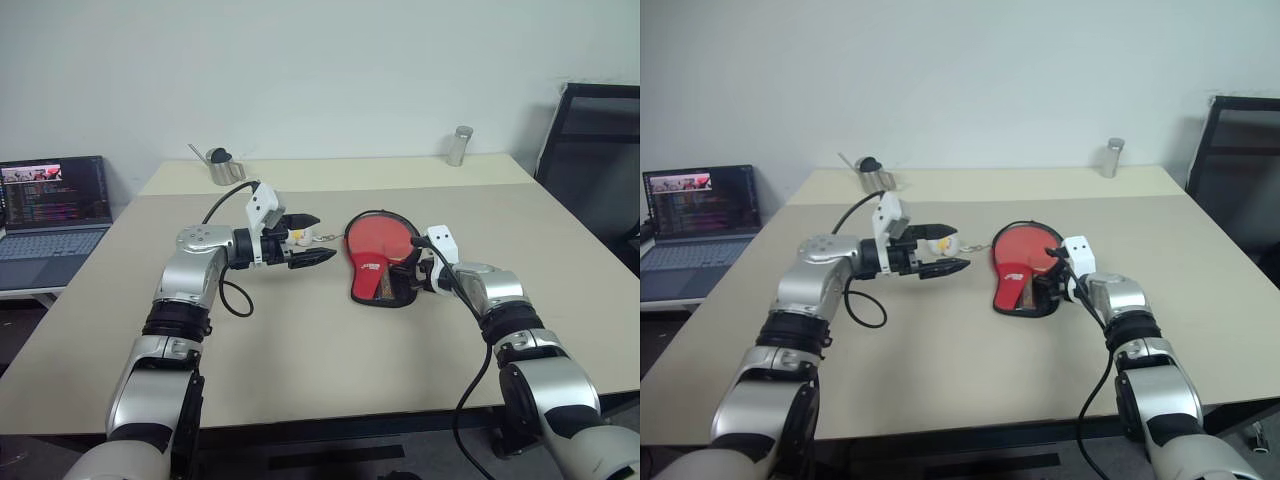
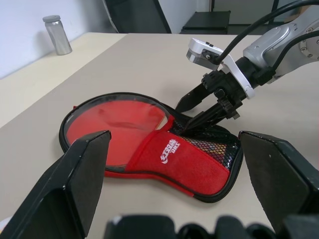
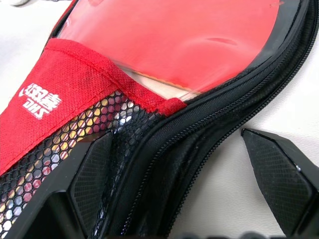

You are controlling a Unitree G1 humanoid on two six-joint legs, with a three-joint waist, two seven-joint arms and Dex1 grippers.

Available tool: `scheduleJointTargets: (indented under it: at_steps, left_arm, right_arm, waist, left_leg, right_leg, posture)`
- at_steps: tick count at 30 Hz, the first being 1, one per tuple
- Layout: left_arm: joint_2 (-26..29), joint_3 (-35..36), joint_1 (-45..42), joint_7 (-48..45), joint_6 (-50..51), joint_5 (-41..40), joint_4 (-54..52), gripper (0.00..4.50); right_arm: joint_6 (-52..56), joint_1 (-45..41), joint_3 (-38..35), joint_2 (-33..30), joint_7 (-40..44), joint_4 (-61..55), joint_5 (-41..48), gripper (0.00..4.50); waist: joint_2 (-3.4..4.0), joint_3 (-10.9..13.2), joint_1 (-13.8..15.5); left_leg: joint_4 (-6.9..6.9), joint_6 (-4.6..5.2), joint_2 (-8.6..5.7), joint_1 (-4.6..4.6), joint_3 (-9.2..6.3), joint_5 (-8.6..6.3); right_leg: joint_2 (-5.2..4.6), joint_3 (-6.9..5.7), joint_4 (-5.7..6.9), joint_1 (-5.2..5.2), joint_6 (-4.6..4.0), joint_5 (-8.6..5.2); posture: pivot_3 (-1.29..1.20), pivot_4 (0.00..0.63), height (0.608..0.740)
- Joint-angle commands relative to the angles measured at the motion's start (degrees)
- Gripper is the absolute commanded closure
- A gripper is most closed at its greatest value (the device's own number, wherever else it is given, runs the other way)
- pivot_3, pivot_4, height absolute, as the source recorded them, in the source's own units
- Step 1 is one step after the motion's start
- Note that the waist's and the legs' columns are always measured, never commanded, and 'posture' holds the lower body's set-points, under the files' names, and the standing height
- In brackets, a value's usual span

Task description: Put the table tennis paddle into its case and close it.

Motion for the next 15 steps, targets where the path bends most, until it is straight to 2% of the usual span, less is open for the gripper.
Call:
scheduleJointTargets:
  at_steps: [1, 6, 7, 9, 15]
  left_arm:
    - [0.7, 0.5, -0.9, 0.4, -0.7, -0.8, -1.9, 0.00]
    - [0.5, 0.4, -1.3, 0.8, -1.2, -0.8, -1.3, 0.00]
    - [0.4, 0.4, -1.4, 0.8, -1.3, -0.8, -1.2, 0.00]
    - [0.1, 0.3, -1.5, 1.0, -1.4, -0.7, -1.1, 0.00]
    - [-0.5, 0.2, -2.0, 1.3, -1.8, -0.7, -0.5, 0.00]
  right_arm:
    - [0.6, -0.2, -1.6, 1.6, -1.5, 2.0, 1.3, 0.02]
    - [0.7, -1.1, -3.4, 0.4, -2.1, 1.9, 1.5, 0.02]
    - [0.2, -1.0, -3.3, 0.0, -2.5, 1.9, 1.1, 0.19]
    - [-1.6, -0.6, -2.7, -1.3, -3.4, 1.9, -0.3, 0.64]
    - [-0.4, -0.1, -3.8, -3.7, -2.6, 0.2, 0.4, 2.65]
  waist:
    - [0.00, 0.0, 0.0]
    - [0.00, 0.0, 0.0]
    - [0.00, 0.0, 0.0]
    - [0.00, 0.0, 0.2]
    - [0.00, 0.0, 1.3]
  left_leg:
    - [0.00, 0.00, 0.00, 0.01, 0.00, 0.00]
    - [0.01, -0.03, 0.00, 0.06, 0.00, 0.02]
    - [0.01, -0.03, 0.00, 0.06, 0.00, 0.02]
    - [0.00, -0.04, 0.00, 0.06, -0.01, 0.02]
    - [-0.02, -0.04, -0.03, 0.00, 0.00, 0.02]
  right_leg:
    - [0.00, 0.00, 0.00, 0.01, 0.00, 0.00]
    - [0.00, 0.00, 0.07, 0.04, 0.00, 0.01]
    - [0.00, 0.00, 0.08, 0.04, 0.00, 0.01]
    - [-0.01, -0.01, 0.07, 0.04, 0.00, 0.01]
    - [-0.04, -0.03, -0.02, 0.04, 0.00, 0.01]
  posture:
    - [0.00, 0.150, 0.740]
    - [0.00, 0.150, 0.740]
    - [0.00, 0.150, 0.740]
    - [0.00, 0.150, 0.740]
    - [0.00, 0.150, 0.740]
